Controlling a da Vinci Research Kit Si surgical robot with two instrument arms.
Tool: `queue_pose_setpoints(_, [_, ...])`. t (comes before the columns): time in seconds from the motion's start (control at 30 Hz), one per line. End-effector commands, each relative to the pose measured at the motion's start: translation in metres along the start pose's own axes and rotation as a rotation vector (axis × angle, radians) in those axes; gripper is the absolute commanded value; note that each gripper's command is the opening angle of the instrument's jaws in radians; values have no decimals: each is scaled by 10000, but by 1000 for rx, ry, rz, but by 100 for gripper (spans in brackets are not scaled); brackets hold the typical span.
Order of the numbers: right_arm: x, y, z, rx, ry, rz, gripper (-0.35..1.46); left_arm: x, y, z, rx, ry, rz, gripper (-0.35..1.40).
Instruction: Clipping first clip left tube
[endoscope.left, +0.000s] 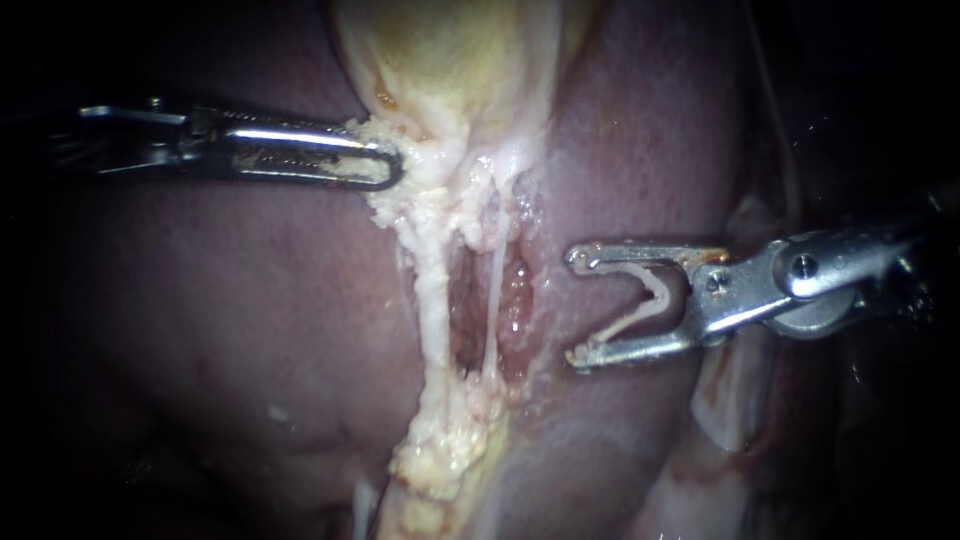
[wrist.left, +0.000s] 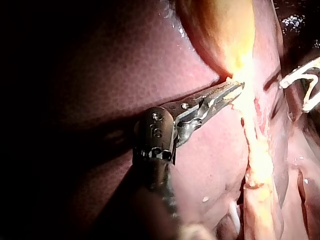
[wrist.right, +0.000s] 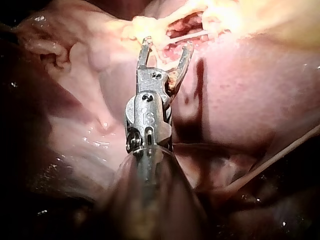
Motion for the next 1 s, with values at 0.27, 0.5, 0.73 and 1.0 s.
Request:
queue_pose_setpoints(0.27, [0, 0, 0, -1, 0, 0, 50, 39, 19, -54, -4, 21, -32, -35])
queue_pose_setpoints(0.5, [3, -1, 4, 5, -1, 1, 50, 59, 29, -79, 4, 41, -17, -35])
queue_pose_setpoints(0.73, [9, -1, 31, 21, 4, 6, 50, 55, 28, -77, 6, 41, -15, -35])
queue_pose_setpoints(1.0, [1, -5, 85, 45, 4, 57, 50, 55, 28, -78, 6, 41, -15, -35])
